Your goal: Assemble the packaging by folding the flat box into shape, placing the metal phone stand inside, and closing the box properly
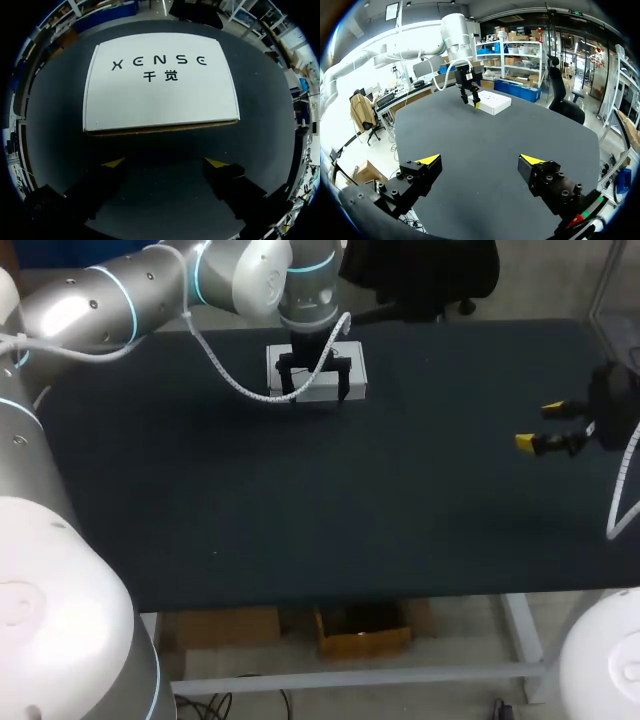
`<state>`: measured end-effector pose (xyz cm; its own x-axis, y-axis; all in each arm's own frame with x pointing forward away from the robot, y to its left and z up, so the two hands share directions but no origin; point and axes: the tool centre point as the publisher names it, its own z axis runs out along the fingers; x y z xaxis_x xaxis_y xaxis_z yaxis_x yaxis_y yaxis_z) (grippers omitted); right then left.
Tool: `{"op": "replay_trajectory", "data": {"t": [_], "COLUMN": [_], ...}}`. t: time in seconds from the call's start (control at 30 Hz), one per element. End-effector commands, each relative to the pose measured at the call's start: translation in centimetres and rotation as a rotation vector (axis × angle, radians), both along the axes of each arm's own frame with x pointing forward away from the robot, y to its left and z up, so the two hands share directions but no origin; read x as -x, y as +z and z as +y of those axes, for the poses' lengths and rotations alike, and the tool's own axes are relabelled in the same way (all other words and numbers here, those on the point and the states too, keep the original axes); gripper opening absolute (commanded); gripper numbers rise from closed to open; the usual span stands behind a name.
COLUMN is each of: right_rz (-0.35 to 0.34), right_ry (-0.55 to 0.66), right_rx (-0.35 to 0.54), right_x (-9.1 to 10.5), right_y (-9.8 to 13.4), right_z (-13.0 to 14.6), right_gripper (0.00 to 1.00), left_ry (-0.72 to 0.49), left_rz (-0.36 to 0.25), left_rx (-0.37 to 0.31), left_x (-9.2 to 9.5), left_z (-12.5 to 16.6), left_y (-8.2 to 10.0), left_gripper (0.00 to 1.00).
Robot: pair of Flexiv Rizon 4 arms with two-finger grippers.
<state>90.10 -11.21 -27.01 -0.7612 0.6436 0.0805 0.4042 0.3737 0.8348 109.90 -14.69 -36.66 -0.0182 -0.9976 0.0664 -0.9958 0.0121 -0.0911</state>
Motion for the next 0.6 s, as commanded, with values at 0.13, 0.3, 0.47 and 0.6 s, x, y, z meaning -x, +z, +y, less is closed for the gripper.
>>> {"op": "replay_trajectory", "data": {"t": [0.13, 0.3, 0.47, 0.6], "right_rz": [-0.004, -0.004, -0.004, -0.004], "right_ry": [0.004, 0.004, 0.004, 0.004], "right_rx": [-0.007, -0.007, -0.007, -0.007], "right_x": [0.2, 0.2, 0.2, 0.2], "right_y": [0.0, 0.0, 0.0, 0.0], "right_z": [-0.2, -0.2, -0.2, -0.2], "right_gripper": [1.00, 1.00, 1.00, 1.00], "left_ry": [-0.065, -0.098, -0.149, -0.207], "left_rz": [-0.336, -0.429, -0.497, -0.488], "left_rx": [0.067, 0.080, 0.104, 0.173], "left_x": [10.3, 14.1, 17.0, 18.5], "left_z": [3.8, 5.5, 7.2, 8.4], "left_y": [3.1, 4.0, 4.7, 4.9], "left_gripper": [1.00, 1.00, 1.00, 1.00]}}
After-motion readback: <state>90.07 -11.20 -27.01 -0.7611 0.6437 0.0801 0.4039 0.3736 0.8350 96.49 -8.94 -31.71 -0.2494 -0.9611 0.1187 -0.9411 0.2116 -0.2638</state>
